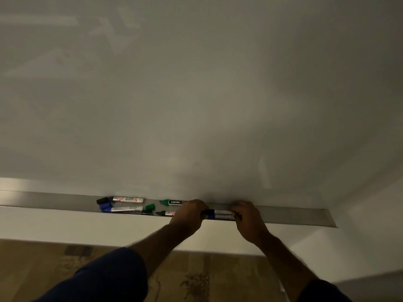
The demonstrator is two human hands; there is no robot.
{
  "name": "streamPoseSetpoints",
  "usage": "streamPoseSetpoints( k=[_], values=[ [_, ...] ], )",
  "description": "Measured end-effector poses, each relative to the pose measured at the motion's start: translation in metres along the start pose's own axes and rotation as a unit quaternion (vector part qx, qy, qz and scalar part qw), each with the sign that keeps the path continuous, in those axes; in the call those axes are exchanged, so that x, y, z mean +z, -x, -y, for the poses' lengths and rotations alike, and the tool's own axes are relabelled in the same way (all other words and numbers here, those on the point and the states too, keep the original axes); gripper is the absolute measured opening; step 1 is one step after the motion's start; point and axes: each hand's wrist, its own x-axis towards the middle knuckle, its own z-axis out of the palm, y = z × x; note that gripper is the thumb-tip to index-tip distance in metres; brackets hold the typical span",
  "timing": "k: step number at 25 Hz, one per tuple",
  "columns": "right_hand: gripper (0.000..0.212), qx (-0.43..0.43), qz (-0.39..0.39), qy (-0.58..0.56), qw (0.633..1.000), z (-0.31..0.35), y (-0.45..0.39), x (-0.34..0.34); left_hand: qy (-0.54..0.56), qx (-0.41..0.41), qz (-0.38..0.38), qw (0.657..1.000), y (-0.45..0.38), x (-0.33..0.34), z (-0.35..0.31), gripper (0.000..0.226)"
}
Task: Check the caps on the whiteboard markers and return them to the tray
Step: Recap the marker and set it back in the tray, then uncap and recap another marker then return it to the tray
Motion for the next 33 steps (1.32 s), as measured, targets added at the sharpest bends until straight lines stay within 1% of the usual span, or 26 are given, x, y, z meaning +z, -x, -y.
streamPoseSetpoints(
  k=[6,9,13,16,20,22,27,29,33],
  values=[
    [0.025,0.014,-0.006,0.028,0.999,0.001,0.005,-0.003,0.016,0.006,-0.023,1.000,0.003,0.000,0.003,0.023],
    [0.026,0.027,-0.005,0.033,0.999,0.002,0.007,-0.003,0.021,0.017,-0.037,0.999,0.009,-0.005,0.010,0.018],
    [0.031,0.035,-0.012,0.025,0.999,0.005,0.007,-0.005,0.022,0.057,-0.098,0.993,0.029,-0.024,0.040,0.026],
    [0.034,0.031,-0.022,0.024,0.999,0.016,0.006,-0.004,-0.005,0.077,-0.122,0.990,0.045,-0.046,0.071,0.023],
    [0.030,-0.014,-0.030,0.024,0.999,0.044,-0.001,0.003,-0.033,0.032,-0.146,0.988,0.065,-0.064,0.106,0.021],
    [0.028,-0.045,-0.028,0.028,0.998,0.063,-0.007,0.010,-0.053,0.003,-0.147,0.988,0.074,-0.067,0.121,0.020],
    [0.029,-0.136,0.000,0.048,0.990,0.113,-0.017,0.036,-0.085,-0.028,-0.100,0.991,0.082,-0.061,0.130,0.023],
    [0.031,-0.139,0.011,0.064,0.988,0.124,-0.020,0.046,-0.083,-0.031,-0.105,0.990,0.079,-0.058,0.129,0.022],
    [0.040,-0.107,0.032,0.091,0.990,0.131,-0.026,0.056,-0.074,-0.054,-0.121,0.988,0.071,-0.057,0.136,0.018]
  ],
)
